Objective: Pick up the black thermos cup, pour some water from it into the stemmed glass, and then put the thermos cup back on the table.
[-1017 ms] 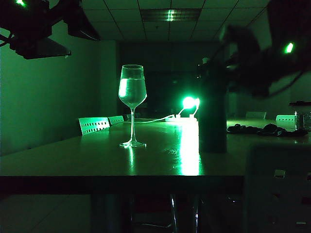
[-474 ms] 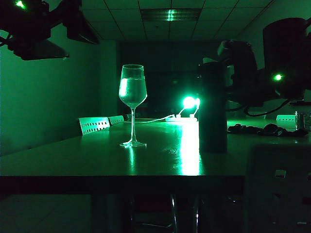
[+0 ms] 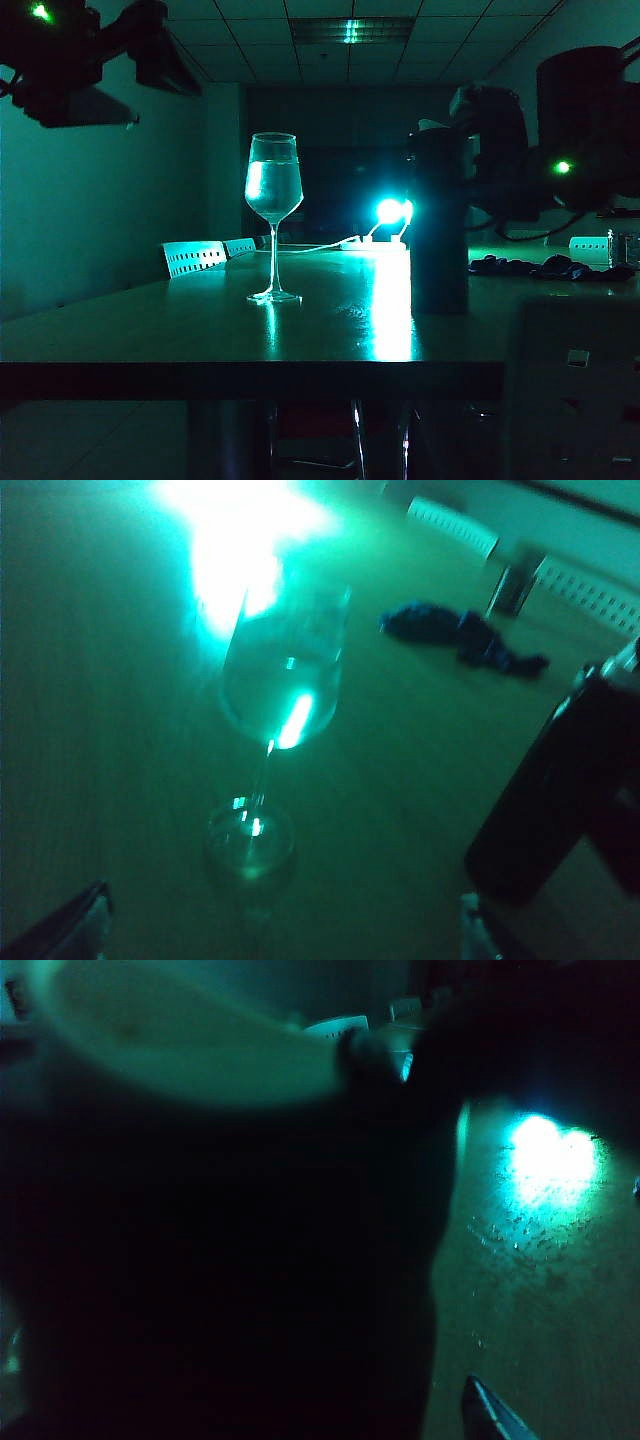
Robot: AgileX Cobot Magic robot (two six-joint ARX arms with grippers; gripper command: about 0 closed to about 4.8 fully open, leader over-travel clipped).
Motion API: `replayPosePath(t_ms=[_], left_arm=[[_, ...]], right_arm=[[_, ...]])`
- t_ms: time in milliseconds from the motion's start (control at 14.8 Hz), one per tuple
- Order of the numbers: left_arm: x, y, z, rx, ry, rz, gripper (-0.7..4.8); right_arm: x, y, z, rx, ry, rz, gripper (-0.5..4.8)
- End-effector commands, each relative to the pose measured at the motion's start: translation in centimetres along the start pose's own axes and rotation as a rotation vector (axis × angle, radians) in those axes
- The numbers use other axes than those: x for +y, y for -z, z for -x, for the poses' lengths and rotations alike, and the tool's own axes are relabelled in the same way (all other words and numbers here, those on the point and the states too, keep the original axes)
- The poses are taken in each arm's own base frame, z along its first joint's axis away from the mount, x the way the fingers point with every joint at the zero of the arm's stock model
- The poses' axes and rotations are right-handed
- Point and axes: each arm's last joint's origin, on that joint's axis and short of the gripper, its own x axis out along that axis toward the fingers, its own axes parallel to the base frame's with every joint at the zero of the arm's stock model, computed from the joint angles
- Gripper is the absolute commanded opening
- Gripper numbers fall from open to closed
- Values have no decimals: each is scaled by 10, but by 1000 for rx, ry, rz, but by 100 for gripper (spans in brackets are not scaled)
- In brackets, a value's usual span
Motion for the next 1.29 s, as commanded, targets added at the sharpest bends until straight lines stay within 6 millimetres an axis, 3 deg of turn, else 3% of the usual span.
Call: replayPosePath(t_ms=[68, 136, 203, 339, 407, 678, 881, 1017, 1288], left_arm=[[0, -2, 0, -8, -2, -6, 479], [0, -2, 0, -8, -2, -6, 479], [0, -2, 0, -8, -2, -6, 479], [0, -2, 0, -8, -1, -6, 479], [0, -2, 0, -8, -1, -6, 479], [0, -3, 0, -10, -2, -6, 479], [1, -11, 0, -99, -70, -19, 479], [1, -17, -3, -100, -68, -20, 479], [7, -44, -42, -94, -61, -18, 479]], right_arm=[[0, -5, -3, -29, -6, -6, 479], [0, -3, -4, -24, -6, -9, 479], [0, -2, -4, -16, -6, -26, 430], [0, 0, -4, 4, -5, -38, 139], [0, 0, -4, 3, -6, -38, 116], [1, -14, -2, -54, -25, -30, 116], [5, -57, 3, -126, -57, -15, 117], [5, -89, -8, -128, -71, -10, 117], [7, -164, -36, -186, -118, 116, 117]])
